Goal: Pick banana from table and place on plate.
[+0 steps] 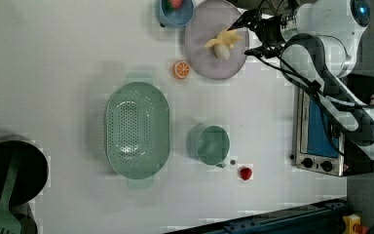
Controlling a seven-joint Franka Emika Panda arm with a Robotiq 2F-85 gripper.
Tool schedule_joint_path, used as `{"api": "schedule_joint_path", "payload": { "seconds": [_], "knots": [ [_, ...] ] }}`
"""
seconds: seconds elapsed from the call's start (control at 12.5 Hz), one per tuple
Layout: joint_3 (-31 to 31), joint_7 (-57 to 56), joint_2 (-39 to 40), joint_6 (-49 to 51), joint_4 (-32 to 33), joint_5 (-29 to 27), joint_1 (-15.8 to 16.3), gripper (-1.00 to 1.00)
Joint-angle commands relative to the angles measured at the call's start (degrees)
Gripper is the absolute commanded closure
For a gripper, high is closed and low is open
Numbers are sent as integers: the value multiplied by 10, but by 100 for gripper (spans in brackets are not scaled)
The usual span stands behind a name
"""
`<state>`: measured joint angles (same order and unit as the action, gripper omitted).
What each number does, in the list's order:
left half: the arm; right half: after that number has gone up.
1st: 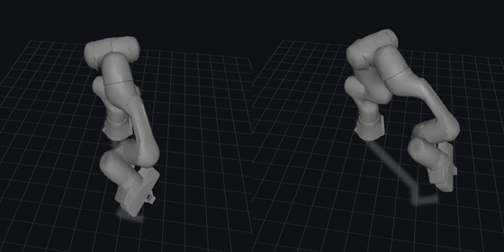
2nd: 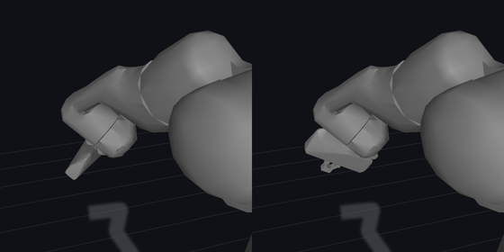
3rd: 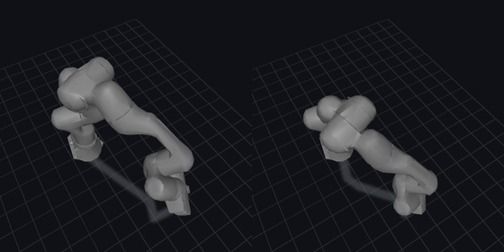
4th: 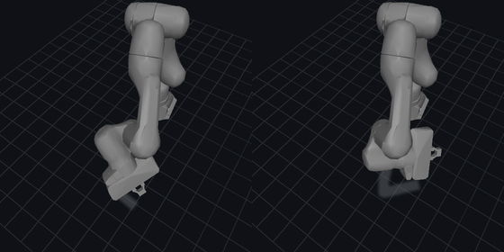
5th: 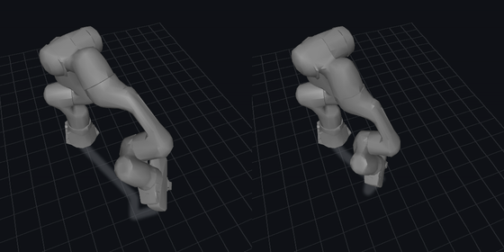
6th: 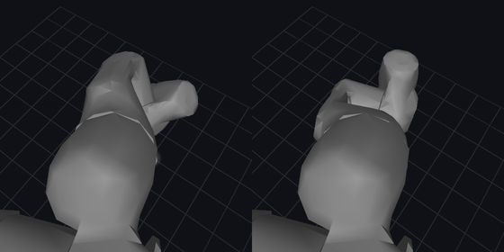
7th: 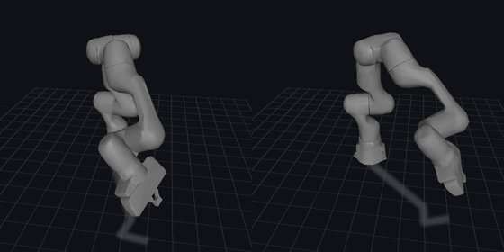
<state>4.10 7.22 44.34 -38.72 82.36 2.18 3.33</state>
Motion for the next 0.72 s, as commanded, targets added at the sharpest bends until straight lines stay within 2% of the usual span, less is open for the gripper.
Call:
{"api": "schedule_joint_path", "payload": {
  "seconds": [0.08, 0.4, 0.72],
  "knots": [
    [-8, 7, -45, 6, -19, -9, 0, -100],
    [-17, 7, -145, 131, 17, -9, -11, -100],
    [-33, 4, -265, 188, 84, -9, -30, -100]
  ]
}}
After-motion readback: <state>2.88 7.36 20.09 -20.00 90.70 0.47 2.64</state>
